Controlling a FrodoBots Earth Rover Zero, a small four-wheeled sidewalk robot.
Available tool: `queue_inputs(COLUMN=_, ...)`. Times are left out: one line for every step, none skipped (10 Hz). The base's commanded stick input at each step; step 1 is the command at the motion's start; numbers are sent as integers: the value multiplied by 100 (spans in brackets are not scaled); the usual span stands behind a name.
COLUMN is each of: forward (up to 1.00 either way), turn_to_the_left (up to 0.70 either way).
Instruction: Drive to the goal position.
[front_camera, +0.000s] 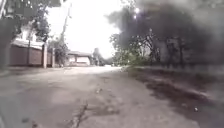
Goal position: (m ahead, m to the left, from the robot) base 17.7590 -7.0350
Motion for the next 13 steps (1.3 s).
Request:
queue_inputs(forward=70, turn_to_the_left=0)
queue_inputs(forward=70, turn_to_the_left=0)
queue_inputs(forward=70, turn_to_the_left=0)
queue_inputs(forward=70, turn_to_the_left=0)
queue_inputs(forward=70, turn_to_the_left=0)
queue_inputs(forward=70, turn_to_the_left=0)
queue_inputs(forward=70, turn_to_the_left=0)
queue_inputs(forward=70, turn_to_the_left=0)
queue_inputs(forward=70, turn_to_the_left=0)
queue_inputs(forward=70, turn_to_the_left=0)
queue_inputs(forward=70, turn_to_the_left=0)
queue_inputs(forward=70, turn_to_the_left=0)
queue_inputs(forward=70, turn_to_the_left=0)
